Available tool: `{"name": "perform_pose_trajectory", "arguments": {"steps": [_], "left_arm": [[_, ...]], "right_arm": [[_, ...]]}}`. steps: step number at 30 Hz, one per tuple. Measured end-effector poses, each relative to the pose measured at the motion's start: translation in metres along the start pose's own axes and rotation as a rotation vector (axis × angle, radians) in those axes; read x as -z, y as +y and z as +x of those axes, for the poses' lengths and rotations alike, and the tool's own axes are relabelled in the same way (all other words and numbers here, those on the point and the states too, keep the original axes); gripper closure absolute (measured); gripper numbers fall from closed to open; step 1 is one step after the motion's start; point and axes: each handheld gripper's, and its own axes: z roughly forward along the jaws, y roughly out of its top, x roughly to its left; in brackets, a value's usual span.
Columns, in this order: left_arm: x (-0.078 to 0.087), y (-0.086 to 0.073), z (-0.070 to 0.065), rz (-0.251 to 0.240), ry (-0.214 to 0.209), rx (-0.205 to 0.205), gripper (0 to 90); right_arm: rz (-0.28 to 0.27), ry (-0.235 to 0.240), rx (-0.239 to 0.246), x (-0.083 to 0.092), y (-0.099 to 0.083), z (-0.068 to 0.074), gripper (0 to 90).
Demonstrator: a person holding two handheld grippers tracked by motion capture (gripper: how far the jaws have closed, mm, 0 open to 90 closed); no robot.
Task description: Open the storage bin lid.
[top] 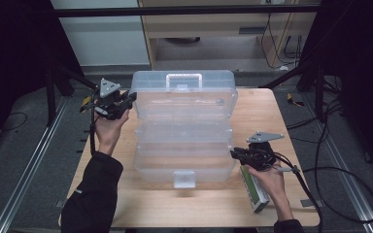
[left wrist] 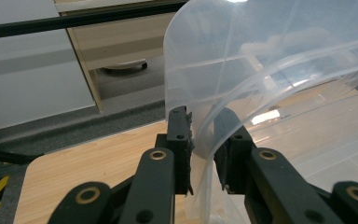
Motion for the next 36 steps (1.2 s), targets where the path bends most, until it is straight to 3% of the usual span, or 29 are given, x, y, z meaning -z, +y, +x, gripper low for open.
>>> {"name": "perform_pose_trajectory", "arguments": {"steps": [19, 36], "left_arm": [[-0.027, 0.012, 0.006, 0.013, 0.041, -0.004, 77.4], [-0.05, 0.018, 0.014, 0.031, 0.038, 0.025, 77.9]], "right_arm": [[0.004, 0.004, 0.003, -0.001, 0.001, -0.001, 75.3], [0.011, 0.0, -0.003, -0.003, 0.001, -0.002, 73.2]]}}
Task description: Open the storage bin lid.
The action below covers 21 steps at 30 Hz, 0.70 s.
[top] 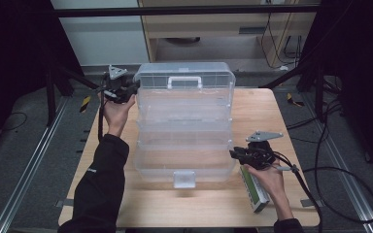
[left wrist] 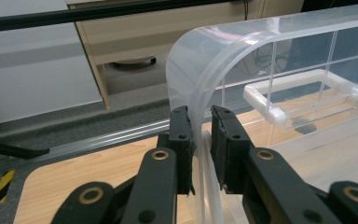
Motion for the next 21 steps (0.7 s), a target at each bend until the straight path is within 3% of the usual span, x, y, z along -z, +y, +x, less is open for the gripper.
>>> {"name": "perform_pose_trajectory", "arguments": {"steps": [21], "left_arm": [[-0.03, 0.004, 0.006, 0.029, 0.02, 0.029, 77.3]], "right_arm": [[-0.002, 0.0, 0.026, -0.002, 0.001, -0.001, 71.4]]}}
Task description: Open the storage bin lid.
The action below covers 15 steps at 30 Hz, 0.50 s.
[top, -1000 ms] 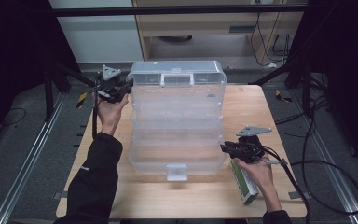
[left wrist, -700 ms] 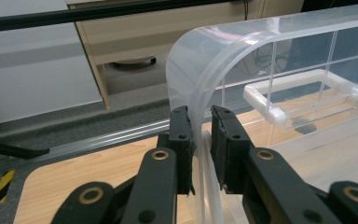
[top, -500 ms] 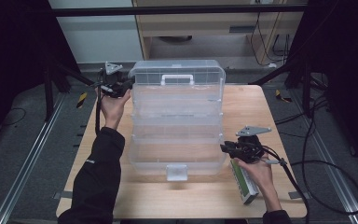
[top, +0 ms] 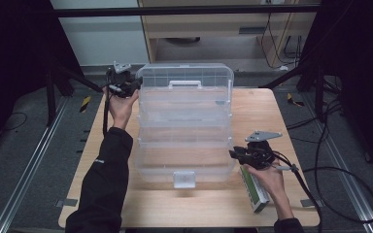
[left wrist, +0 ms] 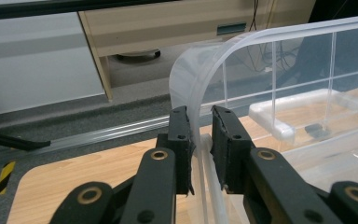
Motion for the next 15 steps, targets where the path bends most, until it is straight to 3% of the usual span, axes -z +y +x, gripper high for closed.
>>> {"name": "perform_pose_trajectory", "arguments": {"steps": [15], "left_arm": [[-0.022, 0.001, 0.003, 0.036, 0.024, 0.016, 76.8]], "right_arm": [[0.001, -0.006, 0.009, 0.0, 0.0, 0.0, 71.4]]}}
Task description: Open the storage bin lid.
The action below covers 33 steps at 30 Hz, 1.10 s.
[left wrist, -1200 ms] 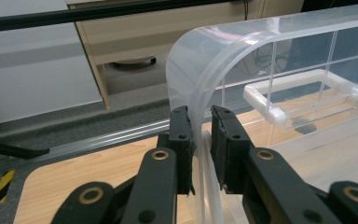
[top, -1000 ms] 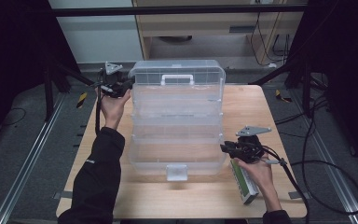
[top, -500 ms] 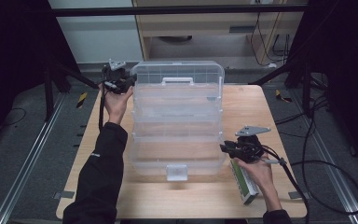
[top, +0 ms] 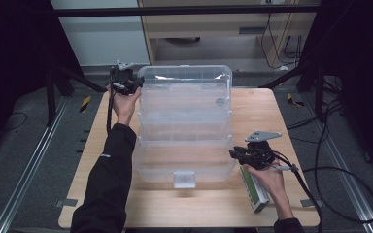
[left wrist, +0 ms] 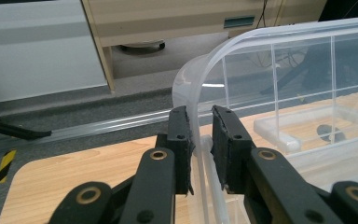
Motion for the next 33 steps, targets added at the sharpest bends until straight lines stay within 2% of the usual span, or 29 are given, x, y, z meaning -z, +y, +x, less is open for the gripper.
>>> {"name": "perform_pose_trajectory", "arguments": {"steps": [22, 27, 31, 33], "left_arm": [[-0.022, -0.004, 0.003, 0.035, 0.016, 0.023, 76.1], [-0.025, -0.006, 0.005, 0.047, 0.014, 0.015, 75.3], [-0.024, -0.007, 0.012, 0.05, -0.008, 0.037, 70.1], [-0.021, -0.008, 0.016, 0.075, -0.015, 0.057, 65.0]], "right_arm": [[-0.001, -0.002, 0.006, 0.0, 0.0, 0.0, 71.3], [0.0, -0.007, 0.009, 0.0, 0.0, 0.0, 71.6], [0.001, -0.007, 0.01, 0.0, 0.0, 0.0, 71.8], [0.001, -0.007, 0.007, 0.0, 0.0, 0.0, 71.8]]}}
